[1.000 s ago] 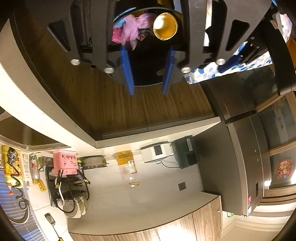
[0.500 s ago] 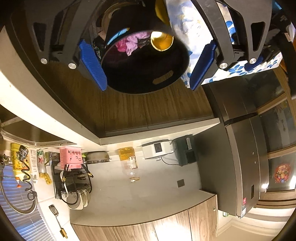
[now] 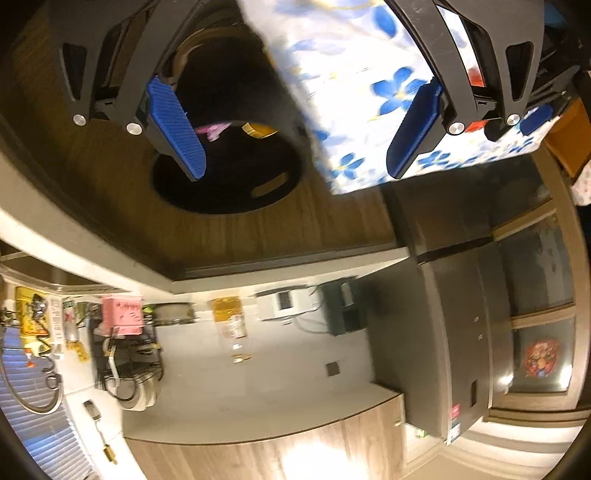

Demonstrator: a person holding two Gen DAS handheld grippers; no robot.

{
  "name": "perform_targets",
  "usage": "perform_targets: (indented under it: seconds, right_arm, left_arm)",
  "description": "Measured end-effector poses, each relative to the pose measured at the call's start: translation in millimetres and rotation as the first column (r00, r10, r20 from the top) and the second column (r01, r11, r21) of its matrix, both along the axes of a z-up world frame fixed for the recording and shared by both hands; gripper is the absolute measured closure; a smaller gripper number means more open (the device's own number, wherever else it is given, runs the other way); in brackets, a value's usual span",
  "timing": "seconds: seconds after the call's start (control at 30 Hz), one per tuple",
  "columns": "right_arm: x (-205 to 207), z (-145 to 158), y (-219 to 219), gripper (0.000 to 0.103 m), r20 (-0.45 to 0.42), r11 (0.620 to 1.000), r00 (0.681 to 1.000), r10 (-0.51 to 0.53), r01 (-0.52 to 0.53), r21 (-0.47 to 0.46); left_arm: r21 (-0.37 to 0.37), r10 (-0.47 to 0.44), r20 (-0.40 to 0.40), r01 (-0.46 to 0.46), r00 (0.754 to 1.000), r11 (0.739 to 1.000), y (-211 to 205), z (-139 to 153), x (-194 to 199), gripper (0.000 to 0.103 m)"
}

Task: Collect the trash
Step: 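Move both grippers back to the table toward the red bag and blue glove, then grasp the blue glove with the left gripper while the right gripper grasps the red plastic bag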

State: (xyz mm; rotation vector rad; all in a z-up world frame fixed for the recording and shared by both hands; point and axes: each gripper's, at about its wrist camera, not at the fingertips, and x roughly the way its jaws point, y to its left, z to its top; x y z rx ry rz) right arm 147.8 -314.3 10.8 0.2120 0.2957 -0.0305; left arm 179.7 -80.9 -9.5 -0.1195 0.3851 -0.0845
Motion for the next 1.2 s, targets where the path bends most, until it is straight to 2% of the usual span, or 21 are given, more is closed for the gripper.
perform_targets:
  seconds: [0.13, 0.3, 0.5, 0.7, 0.87, 1.2]
  right_arm:
    - [4, -13, 45, 0.008, -0.020, 0.997, 0.997, 0.076, -0.076, -0.014]
    - [12, -31, 97, 0.008, -0.058, 0.986, 0.985, 0.165, -0.167, -0.029]
    - [25, -53, 165, 0.008, -0.116, 0.954, 0.951, 0.286, -0.294, -0.055]
    - [42, -70, 215, 0.009, -0.152, 0.926, 0.920, 0.361, -0.374, -0.059]
    - [61, -80, 246, 0.013, -0.172, 0.911, 0.903, 0.394, -0.408, -0.056]
    - [92, -97, 285, 0.050, -0.256, 0.879, 0.854, 0.452, -0.475, -0.031]
  left_arm:
    - [0.021, 0.103, 0.015, -0.103, 0.995, 0.994, 44, -6, -20, 0.006]
    - [0.030, 0.207, -0.017, -0.206, 0.978, 0.978, 100, -18, -35, 0.006]
    - [-0.010, 0.306, -0.032, -0.307, 0.951, 0.952, 153, -23, -49, 0.006]
    - [0.006, 0.354, -0.024, -0.354, 0.935, 0.935, 179, -24, -47, 0.006]
    - [-0.002, 0.378, -0.025, -0.378, 0.926, 0.926, 194, -27, -40, 0.006]
    - [0.022, 0.383, -0.020, -0.383, 0.924, 0.924, 208, -29, -7, 0.006]
